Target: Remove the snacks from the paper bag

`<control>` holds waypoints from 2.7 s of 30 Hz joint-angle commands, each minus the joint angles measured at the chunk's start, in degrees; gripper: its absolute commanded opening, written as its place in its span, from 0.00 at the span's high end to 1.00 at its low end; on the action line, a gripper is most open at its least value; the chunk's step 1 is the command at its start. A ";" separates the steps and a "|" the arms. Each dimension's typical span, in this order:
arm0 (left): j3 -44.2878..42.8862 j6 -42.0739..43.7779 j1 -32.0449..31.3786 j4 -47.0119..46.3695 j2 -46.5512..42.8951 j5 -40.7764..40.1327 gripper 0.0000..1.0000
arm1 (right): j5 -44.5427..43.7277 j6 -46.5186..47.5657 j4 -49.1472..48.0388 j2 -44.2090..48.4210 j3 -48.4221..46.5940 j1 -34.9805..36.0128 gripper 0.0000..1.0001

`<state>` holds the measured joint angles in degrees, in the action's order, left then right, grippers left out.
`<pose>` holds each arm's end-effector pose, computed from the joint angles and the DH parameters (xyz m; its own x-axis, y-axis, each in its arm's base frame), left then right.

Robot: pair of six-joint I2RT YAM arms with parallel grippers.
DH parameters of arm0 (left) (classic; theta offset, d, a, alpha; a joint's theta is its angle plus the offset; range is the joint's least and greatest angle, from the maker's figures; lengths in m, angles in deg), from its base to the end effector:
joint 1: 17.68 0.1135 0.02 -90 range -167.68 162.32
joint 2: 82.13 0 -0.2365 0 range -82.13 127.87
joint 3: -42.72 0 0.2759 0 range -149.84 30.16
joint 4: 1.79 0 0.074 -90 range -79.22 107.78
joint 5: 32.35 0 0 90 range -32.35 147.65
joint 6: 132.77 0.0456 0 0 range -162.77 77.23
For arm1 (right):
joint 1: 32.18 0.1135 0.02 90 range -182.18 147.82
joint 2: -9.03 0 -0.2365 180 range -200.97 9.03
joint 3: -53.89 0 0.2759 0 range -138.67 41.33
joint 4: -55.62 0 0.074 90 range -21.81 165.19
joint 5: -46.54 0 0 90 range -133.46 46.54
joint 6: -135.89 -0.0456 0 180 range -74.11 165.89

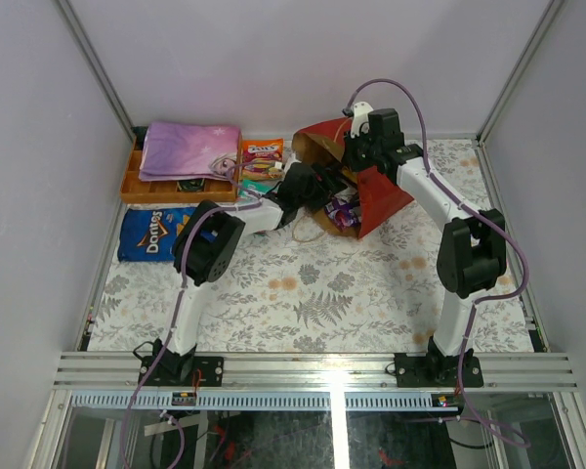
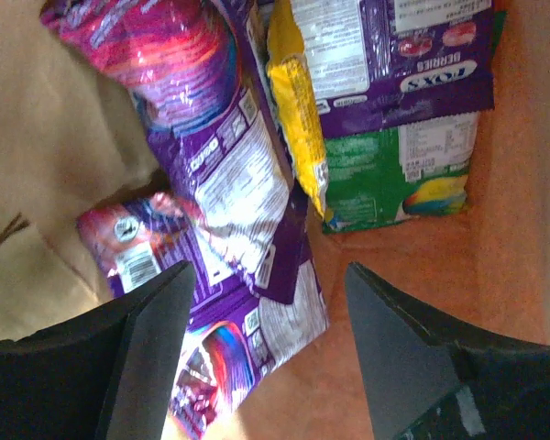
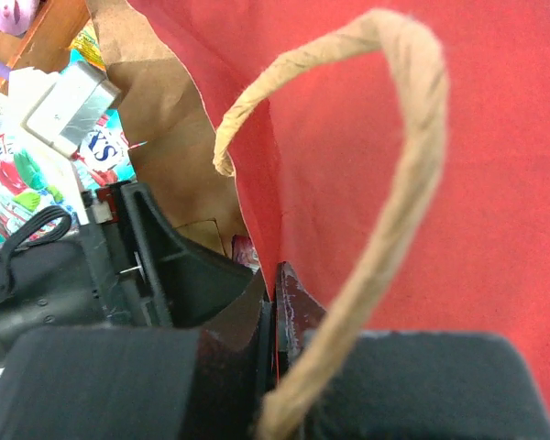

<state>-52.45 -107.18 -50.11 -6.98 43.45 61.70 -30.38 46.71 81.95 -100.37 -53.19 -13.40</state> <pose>0.4234 -0.2728 0.1153 -0.6864 -0.6298 -0.3636 -0.0700 0.5549 -0.8289 0.4494 0.1637 0.2686 -0.4467 -0.1666 -0.8790 -0.5081 0.8560 0.0959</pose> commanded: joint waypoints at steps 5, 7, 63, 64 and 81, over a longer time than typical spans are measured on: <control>-9.96 2.43 -0.32 5.19 6.55 -4.49 0.37 | -0.21 -0.80 -3.04 2.84 -0.22 -0.52 1.00; -12.09 2.52 -0.27 6.81 7.93 -4.78 0.38 | -0.16 -0.79 -3.02 2.77 -0.26 -0.51 1.00; 57.66 7.93 21.54 24.06 -68.27 6.46 1.00 | -1.00 -13.46 -7.86 1.83 -1.98 -1.13 1.00; 58.91 7.22 23.73 23.88 -68.65 6.41 1.00 | -0.83 -13.64 -7.98 1.83 -1.72 -1.13 1.00; 59.49 10.76 28.72 11.67 -51.80 25.52 1.00 | 0.48 -13.45 -7.19 0.83 -2.68 -1.13 1.00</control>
<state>10.10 -101.21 -21.69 6.66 -10.34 80.72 -33.26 34.29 78.60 -101.57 -54.00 -14.73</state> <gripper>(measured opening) 0.006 0.018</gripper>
